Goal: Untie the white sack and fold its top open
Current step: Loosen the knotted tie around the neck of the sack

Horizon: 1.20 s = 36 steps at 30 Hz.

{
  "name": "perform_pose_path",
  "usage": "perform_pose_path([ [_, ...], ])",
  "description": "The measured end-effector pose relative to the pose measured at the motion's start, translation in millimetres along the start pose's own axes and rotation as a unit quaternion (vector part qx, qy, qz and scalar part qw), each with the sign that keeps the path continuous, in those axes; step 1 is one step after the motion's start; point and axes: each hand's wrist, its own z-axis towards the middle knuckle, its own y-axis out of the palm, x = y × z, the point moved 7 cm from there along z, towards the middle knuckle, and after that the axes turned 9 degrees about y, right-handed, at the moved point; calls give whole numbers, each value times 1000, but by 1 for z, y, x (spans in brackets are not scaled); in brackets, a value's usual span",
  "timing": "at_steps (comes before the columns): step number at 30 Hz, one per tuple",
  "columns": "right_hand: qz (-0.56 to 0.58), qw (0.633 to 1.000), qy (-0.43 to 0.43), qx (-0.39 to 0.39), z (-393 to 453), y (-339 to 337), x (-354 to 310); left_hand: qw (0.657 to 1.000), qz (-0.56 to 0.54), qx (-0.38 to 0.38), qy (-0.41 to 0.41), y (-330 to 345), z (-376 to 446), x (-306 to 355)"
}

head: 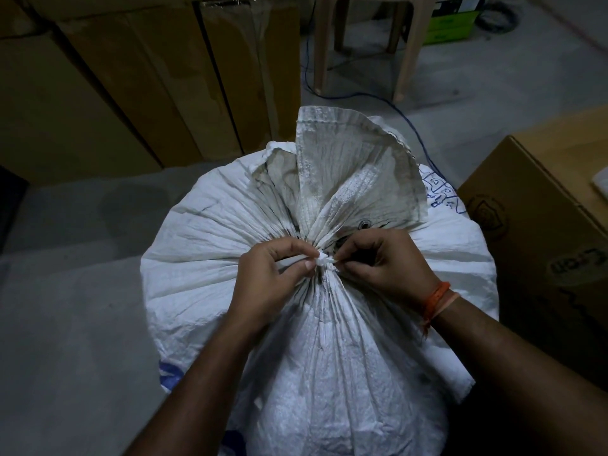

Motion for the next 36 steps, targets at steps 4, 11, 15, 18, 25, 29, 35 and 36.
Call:
perform_pose_path([
  [4,4,1000,4,-5,0,3,-1,1000,4,-2,1,1,0,-3],
  [11,-1,1000,6,-2,-1,4,-3,1000,-8,-5,-7,0,0,-4],
  [15,1,999,-6,-35,-4,0,-5,1000,16,-13,16,-1,0,3],
  [18,35,999,4,-38,-4,-5,-1,997,51,-15,55,-4,1,10],
  [25,89,995,37,-17,-2,-3,4,993,86,-9,76,-6,0,11],
  [29,91,995,45,-13,-1,5,6,993,83,-6,79,-1,0,11],
  [35,105,992,58,-43,0,5,6,995,77,-1,68,-1,1,9],
  [36,105,991,56,-53,-1,3,6,995,77,-1,68,-2,1,10],
])
